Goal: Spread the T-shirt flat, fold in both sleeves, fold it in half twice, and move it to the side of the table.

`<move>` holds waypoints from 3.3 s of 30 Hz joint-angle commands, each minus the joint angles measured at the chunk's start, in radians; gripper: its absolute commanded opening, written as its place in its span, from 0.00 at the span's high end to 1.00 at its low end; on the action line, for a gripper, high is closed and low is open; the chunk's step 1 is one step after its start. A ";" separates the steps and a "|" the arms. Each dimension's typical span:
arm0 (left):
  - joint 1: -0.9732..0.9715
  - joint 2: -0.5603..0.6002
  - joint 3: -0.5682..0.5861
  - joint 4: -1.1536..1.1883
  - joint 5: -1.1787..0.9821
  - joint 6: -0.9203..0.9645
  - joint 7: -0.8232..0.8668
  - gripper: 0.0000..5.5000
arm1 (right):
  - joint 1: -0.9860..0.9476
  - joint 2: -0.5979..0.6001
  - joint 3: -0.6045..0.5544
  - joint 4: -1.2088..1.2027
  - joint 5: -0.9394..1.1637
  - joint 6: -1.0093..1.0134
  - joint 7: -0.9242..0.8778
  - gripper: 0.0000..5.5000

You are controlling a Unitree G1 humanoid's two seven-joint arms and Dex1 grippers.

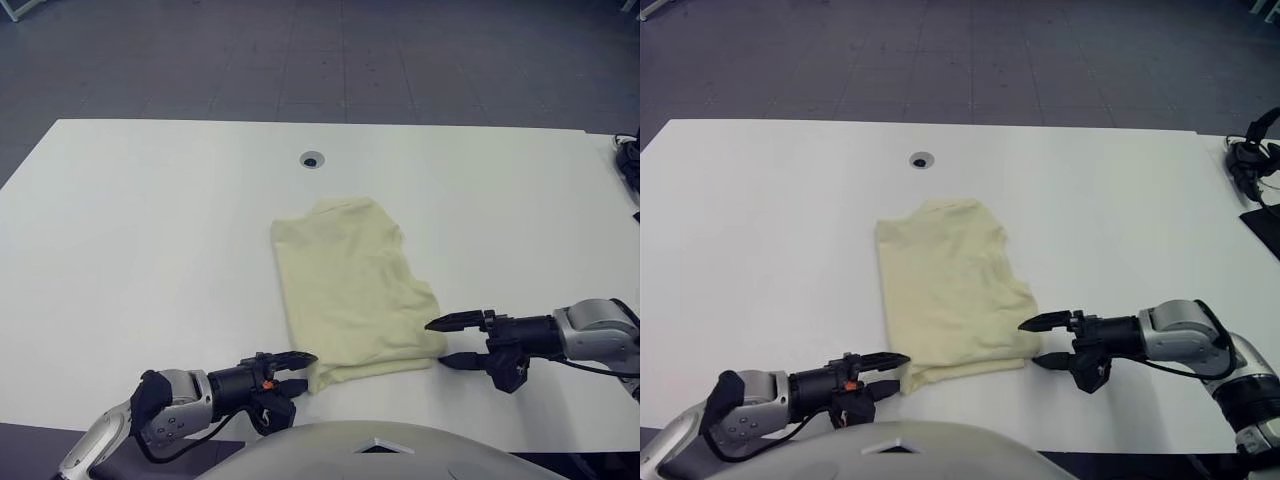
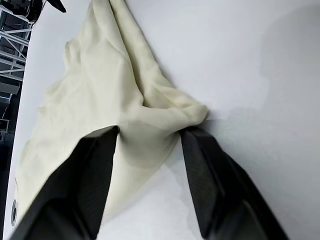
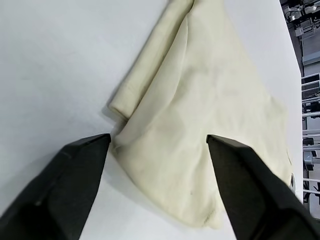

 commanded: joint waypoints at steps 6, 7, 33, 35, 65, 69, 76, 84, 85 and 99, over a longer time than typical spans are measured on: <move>0.009 0.023 -0.025 0.030 -0.018 0.028 -0.036 0.89 | -0.042 0.045 0.118 0.037 -0.093 0.010 0.010 0.64; 0.009 0.025 -0.026 0.031 -0.025 0.032 -0.041 0.93 | -0.045 0.047 0.125 0.038 -0.091 0.011 0.007 0.68; 0.438 0.265 0.431 -0.203 -0.935 0.238 -0.423 1.00 | 0.309 -0.369 0.017 -0.677 1.005 1.017 0.415 0.99; 0.489 0.260 0.486 -0.245 -0.980 0.247 -0.464 1.00 | 0.362 -0.379 -0.068 -0.727 1.086 1.061 0.440 0.99; -0.558 0.011 0.179 0.309 -0.814 0.505 -0.387 1.00 | -0.194 0.234 -0.148 -0.185 0.549 1.179 0.402 0.99; -0.567 -0.017 0.174 0.347 -0.783 0.490 -0.370 1.00 | -0.208 0.276 -0.174 -0.126 0.515 1.159 0.383 0.92; -0.584 -0.068 0.158 0.389 -0.704 0.510 -0.287 0.92 | -0.231 0.300 -0.229 -0.059 0.487 1.142 0.354 0.72; -0.622 -0.170 0.194 0.444 -0.625 0.546 -0.078 0.70 | -0.271 0.353 -0.280 -0.033 0.461 1.093 0.272 0.51; -0.621 -0.175 0.195 0.451 -0.618 0.551 -0.063 0.66 | -0.271 0.363 -0.278 -0.045 0.457 1.084 0.267 0.47; -0.567 -0.321 0.511 0.294 -0.716 0.642 0.305 0.24 | -0.413 0.570 0.087 -0.057 0.003 0.762 0.150 0.07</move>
